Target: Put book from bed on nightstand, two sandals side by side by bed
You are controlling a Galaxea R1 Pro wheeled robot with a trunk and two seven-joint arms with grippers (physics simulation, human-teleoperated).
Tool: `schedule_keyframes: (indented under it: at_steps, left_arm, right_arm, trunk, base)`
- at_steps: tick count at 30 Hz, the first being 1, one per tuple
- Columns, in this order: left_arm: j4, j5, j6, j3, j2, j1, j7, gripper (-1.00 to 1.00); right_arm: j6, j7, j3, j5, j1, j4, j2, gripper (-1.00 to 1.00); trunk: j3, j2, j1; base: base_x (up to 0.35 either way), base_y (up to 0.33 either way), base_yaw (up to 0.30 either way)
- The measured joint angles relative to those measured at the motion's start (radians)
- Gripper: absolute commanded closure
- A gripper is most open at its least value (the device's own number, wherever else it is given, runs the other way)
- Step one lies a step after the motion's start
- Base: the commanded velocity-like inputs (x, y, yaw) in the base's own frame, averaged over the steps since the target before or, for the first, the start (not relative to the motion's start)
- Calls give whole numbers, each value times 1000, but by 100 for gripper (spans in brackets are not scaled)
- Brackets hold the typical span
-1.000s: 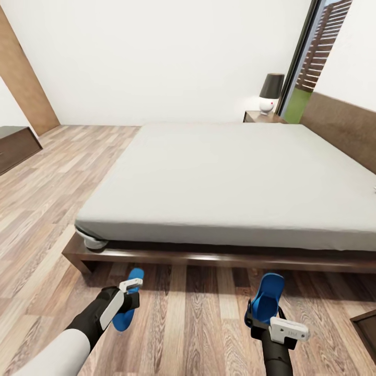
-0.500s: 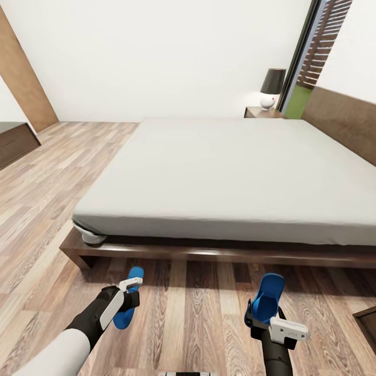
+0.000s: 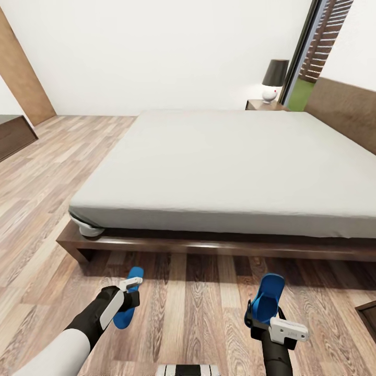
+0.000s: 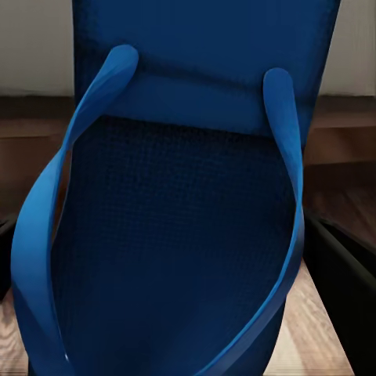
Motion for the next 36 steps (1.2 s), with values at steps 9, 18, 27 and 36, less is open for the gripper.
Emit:
schedule_keyframes:
  at_steps: [9,18,27,36]
  left_arm:
    - [1,-6,-1,130,1,0,13,100]
    - [8,-1,-3,155,1,1,16,100]
    - [12,-1,-3,155,1,1,16,100]
    - [12,-6,40,150,7,1,12,100]
  right_arm:
    - [0,0,0,1,0,0,0,100]
    - [0,0,0,1,0,0,0,100]
    - [0,0,-1,1,0,0,0,100]
    - [1,0,0,1,0,1,0,100]
  trunk:
    - [-20,-14,8]
    - [-24,-14,7]
    - [-25,-14,8]
    - [-25,-14,8]
  base:
    - [0,0,0]
    - [62,0,0]
    - [174,0,0]
    - [4,0,0]
